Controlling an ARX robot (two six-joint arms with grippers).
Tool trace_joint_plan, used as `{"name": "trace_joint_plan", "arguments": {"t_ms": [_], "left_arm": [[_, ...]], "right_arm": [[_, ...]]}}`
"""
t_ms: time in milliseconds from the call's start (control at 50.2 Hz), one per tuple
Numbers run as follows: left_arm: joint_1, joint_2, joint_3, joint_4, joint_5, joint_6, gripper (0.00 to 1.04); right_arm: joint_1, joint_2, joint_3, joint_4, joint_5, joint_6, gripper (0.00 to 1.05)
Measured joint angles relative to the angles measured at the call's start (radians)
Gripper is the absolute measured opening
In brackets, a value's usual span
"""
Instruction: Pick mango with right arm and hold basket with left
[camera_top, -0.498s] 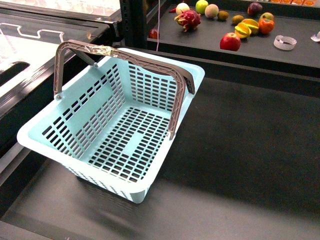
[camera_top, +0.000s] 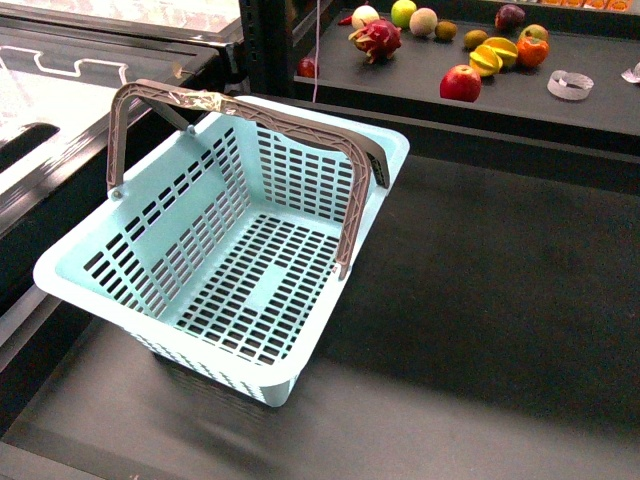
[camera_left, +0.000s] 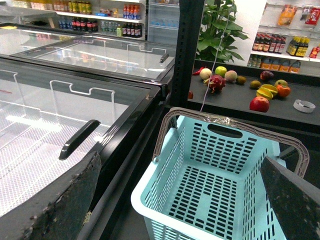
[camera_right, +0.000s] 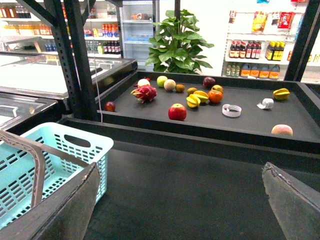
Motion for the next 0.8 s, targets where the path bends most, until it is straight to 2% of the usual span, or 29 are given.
{"name": "trace_joint_plan", "arguments": {"t_ms": [80, 119, 159, 199, 259, 418, 617, 797], "left_arm": [[-0.103, 0.154, 0.021, 0.017, -0.39, -0.14, 0.97], [-0.108, 0.257, 0.024, 0.065, -0.51, -0.212, 0.97], [-0.091, 0.36, 0.029, 0.13, -0.576, -0.271, 0.97], [-0.047, 0.491, 0.045, 0.215, -0.562, -0.365, 0.97], [0.006, 0.705, 0.089, 0.354, -0.485, -0.481, 0.97], [0.005, 1.125, 0.24, 0.563, -0.38, -0.63, 0.97], [-0.082, 1.539, 0.478, 0.619, -0.278, -0.776, 0.97], [-0.164, 1.81, 0.718, 0.601, -0.235, -0.88, 0.97]], "right_arm": [[0.0, 0.0, 0.0, 0.0, 0.0, 0.0, 0.97], [0.001, 0.0, 0.0, 0.0, 0.004, 0.0, 0.97], [0.001, 0.0, 0.0, 0.0, -0.001, 0.0, 0.97], [0.001, 0.0, 0.0, 0.0, 0.0, 0.0, 0.97], [0.001, 0.0, 0.0, 0.0, -0.001, 0.0, 0.97], [0.001, 0.0, 0.0, 0.0, 0.0, 0.0, 0.97], [0.002, 0.0, 0.0, 0.0, 0.0, 0.0, 0.97], [0.002, 0.0, 0.0, 0.0, 0.0, 0.0, 0.97]]}}
